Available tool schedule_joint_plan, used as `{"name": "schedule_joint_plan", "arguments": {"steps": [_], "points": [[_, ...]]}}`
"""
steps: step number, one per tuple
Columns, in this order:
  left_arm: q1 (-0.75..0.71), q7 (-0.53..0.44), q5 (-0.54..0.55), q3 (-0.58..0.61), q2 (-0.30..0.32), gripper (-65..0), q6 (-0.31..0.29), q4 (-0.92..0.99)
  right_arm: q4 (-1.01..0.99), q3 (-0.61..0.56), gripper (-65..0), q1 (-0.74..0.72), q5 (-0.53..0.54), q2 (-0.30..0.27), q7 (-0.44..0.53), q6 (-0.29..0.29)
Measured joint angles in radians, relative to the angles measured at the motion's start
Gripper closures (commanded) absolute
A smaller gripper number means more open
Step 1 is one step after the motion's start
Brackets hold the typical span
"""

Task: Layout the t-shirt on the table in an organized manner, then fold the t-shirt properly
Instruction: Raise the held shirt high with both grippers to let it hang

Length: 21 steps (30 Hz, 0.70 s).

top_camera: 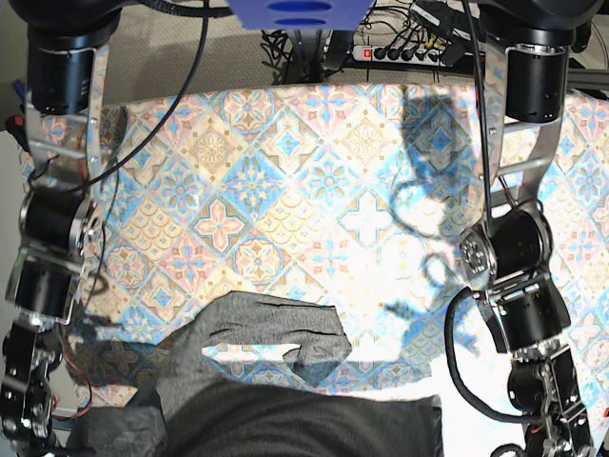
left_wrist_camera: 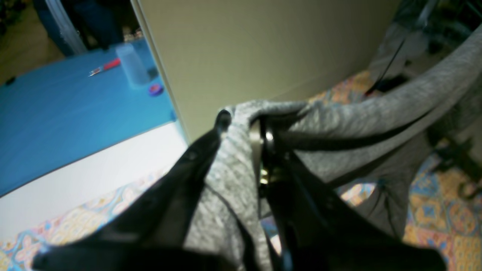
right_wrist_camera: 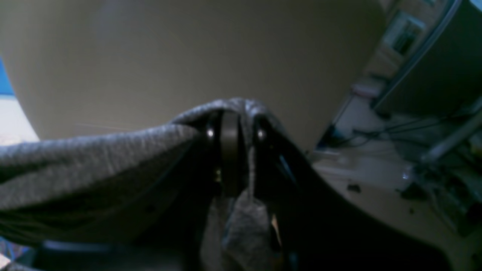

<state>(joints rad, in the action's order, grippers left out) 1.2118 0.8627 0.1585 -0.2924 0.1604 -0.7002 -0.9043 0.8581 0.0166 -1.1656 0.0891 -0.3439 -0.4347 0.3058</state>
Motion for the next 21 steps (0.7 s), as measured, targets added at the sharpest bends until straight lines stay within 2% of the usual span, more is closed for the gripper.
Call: {"name": "schedule_joint_plan", "arguments": {"steps": [6,9,12,21], "points": [[0.053,-0.109,-0.073,0.000,0.002,-2.2,-0.001,0.118,-0.130,-0.052,0.0,-0.074,-0.004,0.003,0.109,0.004],[0.051,-0.118,-0.109,0.000,0.002,-2.2,0.000,0.130,-0.180,-0.071,0.0,-0.103,-0.002,-0.002,0.196,0.002],[0.045,-0.130,-0.127,0.000,0.001,-2.2,0.000,0.132,-0.225,-0.072,0.0,-0.101,0.000,-0.003,0.242,-0.003],[0.047,-0.152,-0.137,0.001,0.009,-2.2,-0.004,0.132,-0.270,-0.080,0.0,-0.091,-0.003,-0.012,0.254,0.001]]}}
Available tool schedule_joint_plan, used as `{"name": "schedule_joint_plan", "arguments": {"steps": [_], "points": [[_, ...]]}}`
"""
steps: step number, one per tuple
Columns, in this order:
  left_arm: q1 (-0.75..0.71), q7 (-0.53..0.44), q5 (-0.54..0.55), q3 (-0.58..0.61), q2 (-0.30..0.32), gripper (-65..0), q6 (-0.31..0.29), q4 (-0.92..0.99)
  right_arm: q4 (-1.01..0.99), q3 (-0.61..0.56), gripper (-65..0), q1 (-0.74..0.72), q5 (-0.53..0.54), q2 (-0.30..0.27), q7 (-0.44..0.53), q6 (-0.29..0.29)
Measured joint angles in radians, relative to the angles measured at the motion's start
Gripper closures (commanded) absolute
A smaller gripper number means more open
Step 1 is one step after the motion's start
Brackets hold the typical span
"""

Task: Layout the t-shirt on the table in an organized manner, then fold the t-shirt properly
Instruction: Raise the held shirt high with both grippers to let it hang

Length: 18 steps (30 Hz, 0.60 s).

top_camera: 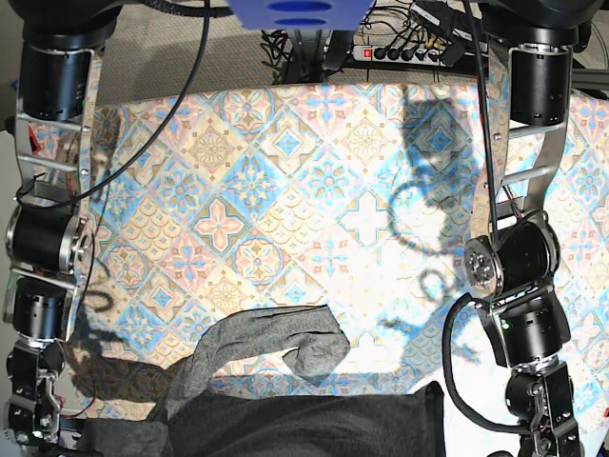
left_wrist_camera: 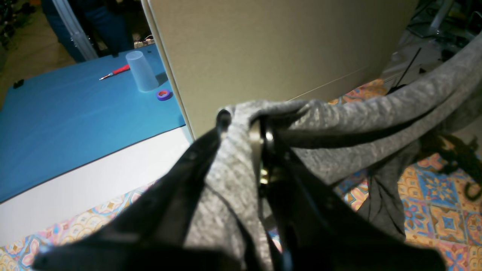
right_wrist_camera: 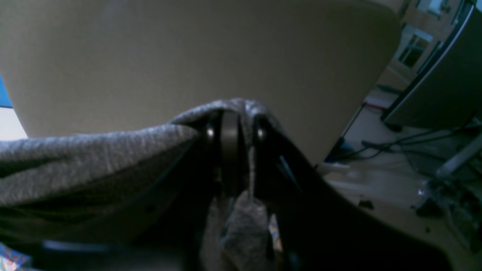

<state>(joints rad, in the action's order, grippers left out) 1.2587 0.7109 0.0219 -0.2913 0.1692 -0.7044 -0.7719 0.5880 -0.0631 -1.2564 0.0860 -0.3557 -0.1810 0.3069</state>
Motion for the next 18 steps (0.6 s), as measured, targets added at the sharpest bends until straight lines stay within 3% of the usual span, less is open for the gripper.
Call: {"name": "schedule_joint_plan", "arguments": {"steps": [6,18], "points": [[0.000,0.000,0.005,0.001,0.049,-2.2,0.001,0.000,0.000,0.005,0.0,0.002,0.000,-0.013,0.005,0.000],[-0.067,0.008,0.006,0.003,0.074,-2.2,-0.003,0.002,-0.001,0.008,0.0,0.046,0.000,-0.009,0.005,0.007]]}}
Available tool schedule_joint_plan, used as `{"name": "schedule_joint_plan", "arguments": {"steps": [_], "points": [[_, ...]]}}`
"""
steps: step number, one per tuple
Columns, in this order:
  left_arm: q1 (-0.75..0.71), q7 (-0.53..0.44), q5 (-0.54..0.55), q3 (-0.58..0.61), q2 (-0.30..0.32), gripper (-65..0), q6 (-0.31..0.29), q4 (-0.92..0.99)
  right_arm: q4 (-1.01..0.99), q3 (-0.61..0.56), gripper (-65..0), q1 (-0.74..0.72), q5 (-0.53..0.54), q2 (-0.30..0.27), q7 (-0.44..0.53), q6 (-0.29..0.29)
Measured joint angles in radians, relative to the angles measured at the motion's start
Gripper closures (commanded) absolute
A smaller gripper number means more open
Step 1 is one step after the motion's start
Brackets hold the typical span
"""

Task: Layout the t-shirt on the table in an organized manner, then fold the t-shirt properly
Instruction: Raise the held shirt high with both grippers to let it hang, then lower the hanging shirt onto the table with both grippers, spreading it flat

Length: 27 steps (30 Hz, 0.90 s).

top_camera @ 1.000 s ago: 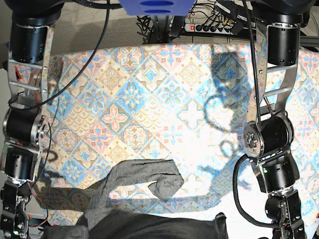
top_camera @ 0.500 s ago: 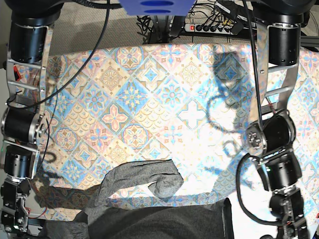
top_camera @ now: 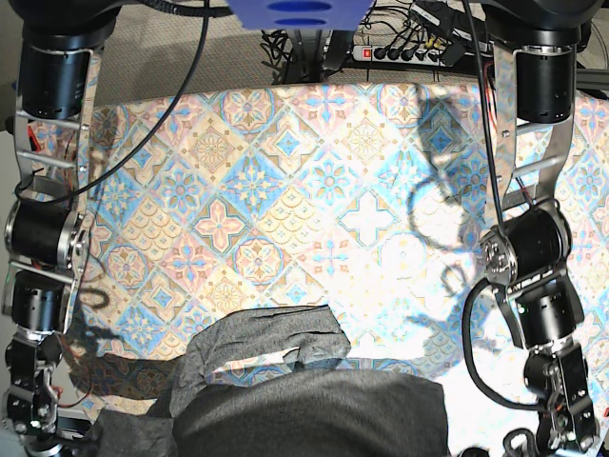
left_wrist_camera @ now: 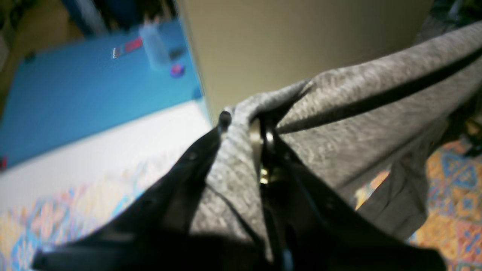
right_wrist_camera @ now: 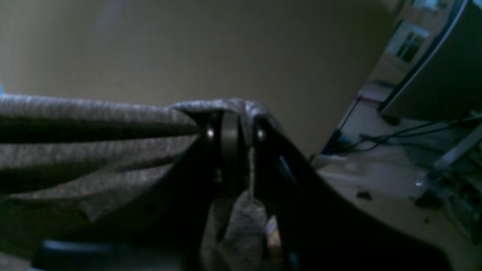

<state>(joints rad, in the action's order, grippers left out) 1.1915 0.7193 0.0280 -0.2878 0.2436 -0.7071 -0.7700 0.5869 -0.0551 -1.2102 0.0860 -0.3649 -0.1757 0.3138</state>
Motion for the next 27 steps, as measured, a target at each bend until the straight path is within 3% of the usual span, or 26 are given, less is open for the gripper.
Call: {"name": "schedule_joint_plan", "arguments": {"steps": [9,12,16,20,23,27], "points": [[-0.027,-0.020,0.005,0.002,0.003,-2.2,0.000,-0.006,-0.001,-0.002,0.0,0.066,0.000,0.002,0.001,-0.004],[-0.079,0.048,0.003,0.002,0.000,-2.2,0.000,-0.001,-0.001,-0.002,0.0,0.097,0.003,0.005,0.000,-0.001],[-0.127,0.067,0.006,0.002,0.000,-2.2,0.003,-0.001,0.001,-0.005,0.0,0.145,0.006,0.008,0.006,-0.002],[-0.199,0.142,0.016,0.002,0.000,-2.1,0.007,-0.023,0.006,0.000,0.0,0.259,0.006,0.005,0.001,-0.003],[-0.322,0.236,0.019,0.005,-0.006,-2.1,0.003,-0.167,0.034,0.012,0.0,0.332,0.000,0.002,-0.072,0.007],[-0.478,0.353,0.036,0.004,-0.007,-2.1,-0.002,-0.457,0.303,0.137,0.0,0.477,0.018,-0.004,-0.203,0.013]]}}
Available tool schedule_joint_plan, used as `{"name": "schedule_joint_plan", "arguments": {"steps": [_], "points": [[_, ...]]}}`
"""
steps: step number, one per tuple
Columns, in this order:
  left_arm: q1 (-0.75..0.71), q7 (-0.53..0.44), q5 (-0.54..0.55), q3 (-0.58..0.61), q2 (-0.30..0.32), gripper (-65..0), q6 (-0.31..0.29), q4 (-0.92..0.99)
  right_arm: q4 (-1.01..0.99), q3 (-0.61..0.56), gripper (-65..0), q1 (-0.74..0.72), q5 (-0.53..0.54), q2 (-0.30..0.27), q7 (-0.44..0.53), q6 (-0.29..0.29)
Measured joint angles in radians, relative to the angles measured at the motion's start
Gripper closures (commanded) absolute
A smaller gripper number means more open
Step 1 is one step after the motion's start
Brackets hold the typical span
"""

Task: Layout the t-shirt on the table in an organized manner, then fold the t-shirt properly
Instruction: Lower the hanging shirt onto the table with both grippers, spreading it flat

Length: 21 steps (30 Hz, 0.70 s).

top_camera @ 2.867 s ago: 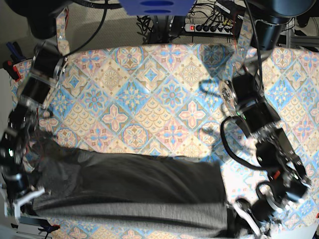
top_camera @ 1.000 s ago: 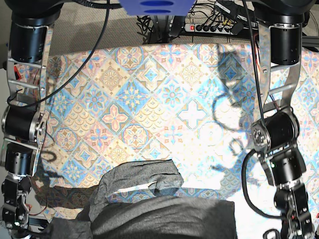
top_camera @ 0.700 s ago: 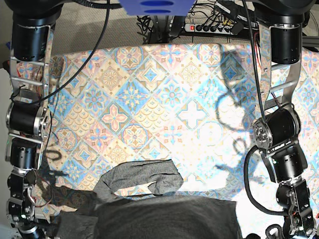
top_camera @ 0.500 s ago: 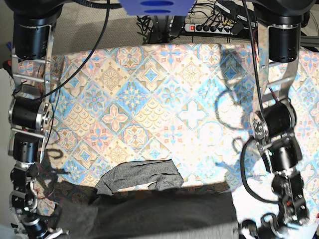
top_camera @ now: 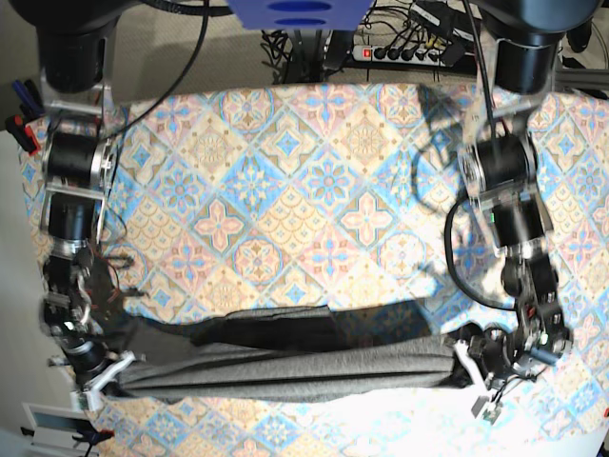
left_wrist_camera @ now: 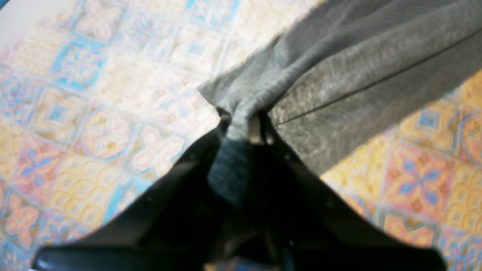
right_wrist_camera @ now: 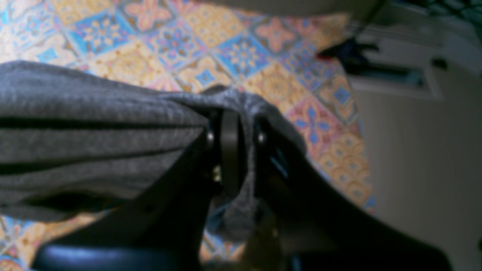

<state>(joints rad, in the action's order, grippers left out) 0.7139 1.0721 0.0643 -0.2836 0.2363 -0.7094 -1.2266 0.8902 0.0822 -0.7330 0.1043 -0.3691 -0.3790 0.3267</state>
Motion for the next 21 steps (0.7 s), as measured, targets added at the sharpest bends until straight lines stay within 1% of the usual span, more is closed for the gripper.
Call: {"name": "schedule_joint_plan", "arguments": {"steps": [1,3,5,7,8,10,12,13,15,17,21], "points": [[-0.029,0.015,0.010,0.002,0.002,-2.1,0.002,-0.061,0.085,0.023,0.0,0.039,-0.002,-0.001,-0.039,-0.004],[-0.083,0.046,0.019,0.002,0.001,-2.1,-0.002,-0.153,0.220,0.050,0.0,0.108,0.005,-0.007,-0.079,-0.007],[-0.142,0.063,0.021,0.003,0.001,-2.1,0.003,-0.179,0.315,0.053,0.0,0.166,-0.003,-0.008,-0.124,-0.013],[-0.232,0.095,0.005,0.002,-0.002,-2.1,0.007,-0.193,0.397,0.056,0.0,0.238,0.004,-0.004,-0.156,-0.004],[-0.274,0.095,0.008,0.002,-0.003,-2.1,0.005,-0.195,0.427,0.057,0.0,0.270,0.005,-0.002,-0.170,-0.008],[-0.346,0.096,0.010,-0.001,-0.001,-1.9,0.004,-0.198,0.476,0.075,0.0,0.348,0.008,0.002,-0.174,0.000],[-0.409,0.092,0.007,-0.004,0.000,-1.9,0.006,-0.199,0.512,0.121,0.0,0.428,0.016,0.010,-0.192,0.014],[-0.433,0.087,0.016,-0.003,-0.001,-1.8,0.004,-0.200,0.525,0.140,0.0,0.456,0.007,0.007,-0.208,0.012],[-0.472,0.072,0.032,0.000,-0.005,-1.8,0.000,-0.207,0.557,0.174,0.0,0.500,0.007,0.001,-0.202,0.003],[-0.520,0.069,0.036,0.001,-0.009,-1.8,-0.002,-0.248,0.586,0.189,0.0,0.541,0.011,-0.002,-0.180,0.002],[-0.623,0.084,0.022,0.000,-0.001,-2.0,0.002,-0.359,0.623,0.201,0.0,0.647,0.016,0.004,-0.185,0.013]]}}
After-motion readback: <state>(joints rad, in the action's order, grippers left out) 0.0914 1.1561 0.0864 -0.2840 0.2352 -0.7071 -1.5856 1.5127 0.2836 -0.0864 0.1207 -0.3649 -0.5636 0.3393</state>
